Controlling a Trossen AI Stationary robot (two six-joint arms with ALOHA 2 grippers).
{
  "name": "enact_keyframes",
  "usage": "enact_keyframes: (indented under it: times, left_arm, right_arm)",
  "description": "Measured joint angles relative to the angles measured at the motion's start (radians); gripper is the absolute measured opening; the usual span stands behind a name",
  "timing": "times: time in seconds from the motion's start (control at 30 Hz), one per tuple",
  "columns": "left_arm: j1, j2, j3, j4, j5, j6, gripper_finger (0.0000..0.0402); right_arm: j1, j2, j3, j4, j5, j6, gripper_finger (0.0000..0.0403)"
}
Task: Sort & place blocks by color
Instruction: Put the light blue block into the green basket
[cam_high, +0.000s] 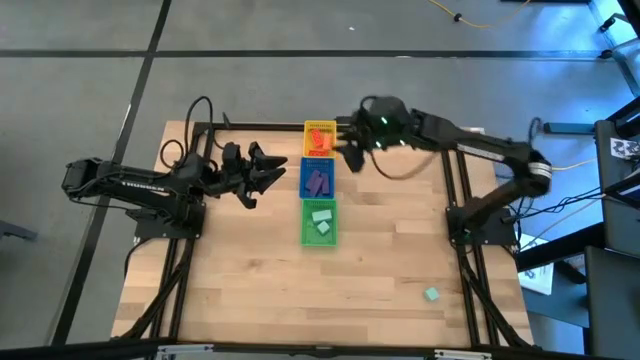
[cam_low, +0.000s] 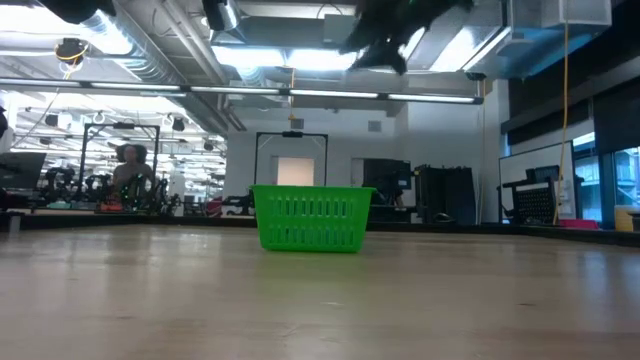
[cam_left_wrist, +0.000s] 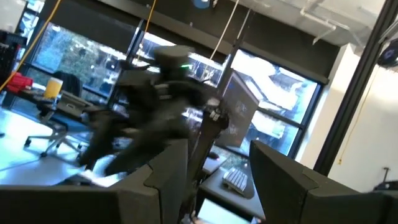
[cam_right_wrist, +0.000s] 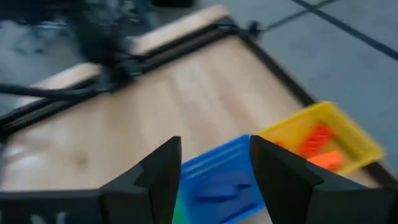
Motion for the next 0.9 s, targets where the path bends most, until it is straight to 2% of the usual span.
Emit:
enact_keyframes:
  times: [0.13,0.23,0.4,0.5,0.6,0.9]
  left_arm:
    - [0.0,0.0,0.0,-0.038,0.0,0.0,0.0166]
    - [0.0,0.0,0.0,-0.043,0.0,0.0,0.0166]
    - [0.001,0.0,0.0,-0.047,0.03,0.0,0.0166]
    - [0.001,0.0,0.0,-0.052,0.049,0.0,0.0166]
    - [0.001,0.002,0.0,-0.091,0.05,0.0,0.0166]
    - [0.018,0.003,0.0,-0.119,0.045,0.0,0.0166]
  right_arm:
    - [0.126,-0.13,-0.135,0.082,0.022,0.061,0.0193]
    - [0.209,-0.229,-0.278,0.204,0.059,0.168,0.0193]
    - [0.352,-0.347,-0.528,0.537,0.146,0.338,0.0193]
    - [0.406,-0.378,-0.625,0.727,0.182,0.366,0.0193]
    - [0.425,-0.382,-0.668,0.804,0.191,0.371,0.0193]
    - [0.426,-0.384,-0.673,0.81,0.167,0.295,0.0193]
